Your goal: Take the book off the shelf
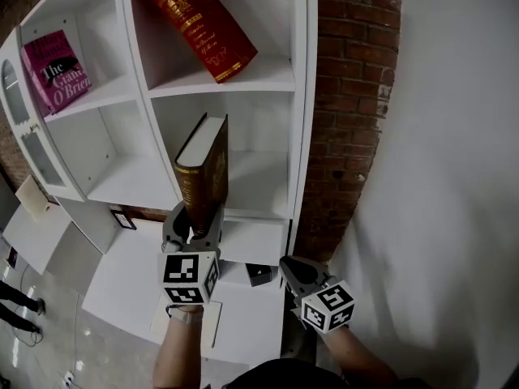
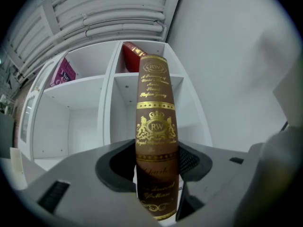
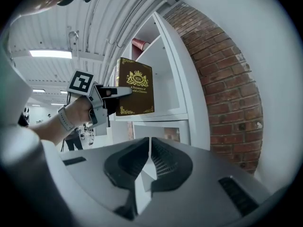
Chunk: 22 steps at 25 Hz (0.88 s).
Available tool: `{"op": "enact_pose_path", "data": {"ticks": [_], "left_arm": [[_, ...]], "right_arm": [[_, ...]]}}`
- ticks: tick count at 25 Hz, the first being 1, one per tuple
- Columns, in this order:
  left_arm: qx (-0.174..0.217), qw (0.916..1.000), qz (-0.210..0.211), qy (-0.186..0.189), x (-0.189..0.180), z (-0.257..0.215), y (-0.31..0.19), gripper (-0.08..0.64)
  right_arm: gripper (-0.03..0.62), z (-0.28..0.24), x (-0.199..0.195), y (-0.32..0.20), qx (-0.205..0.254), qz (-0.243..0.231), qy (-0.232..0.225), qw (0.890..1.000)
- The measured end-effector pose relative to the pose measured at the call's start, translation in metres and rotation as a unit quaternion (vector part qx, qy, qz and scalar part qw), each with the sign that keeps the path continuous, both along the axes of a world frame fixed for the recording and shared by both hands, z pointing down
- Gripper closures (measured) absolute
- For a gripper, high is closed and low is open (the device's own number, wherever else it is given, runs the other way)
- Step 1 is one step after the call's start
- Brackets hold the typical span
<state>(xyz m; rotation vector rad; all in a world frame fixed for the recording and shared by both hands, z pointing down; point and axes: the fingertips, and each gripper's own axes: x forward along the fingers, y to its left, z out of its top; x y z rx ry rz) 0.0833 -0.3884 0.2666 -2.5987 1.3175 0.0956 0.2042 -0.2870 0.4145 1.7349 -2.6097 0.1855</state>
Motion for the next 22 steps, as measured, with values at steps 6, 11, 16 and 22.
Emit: {"op": "enact_pose_path", "data": {"ticks": [6,11,16,22], "left_arm": [[0.0,1.0,0.003,0.007,-0.029,0.004,0.022,0.336],[-0.011,0.9999,-0.005,0.012,-0.053,0.009,0.043,0.336],[-0.022,0.9996,-0.014,0.013,-0.074,0.021,0.057,0.337],[-0.037,0.9985,-0.037,0.014,-0.1,0.041,0.065,0.337]], "right_arm": [[0.568,-0.001,-0.035,-0.009,0.001,-0.036,-0.001,0.999],[0.568,-0.003,-0.06,-0.016,0.003,-0.06,-0.001,0.998],[0.568,-0.004,-0.081,-0.021,0.005,-0.081,0.0,0.997],[0.568,-0.002,-0.101,-0.025,0.002,-0.1,0.0,0.995]]}}
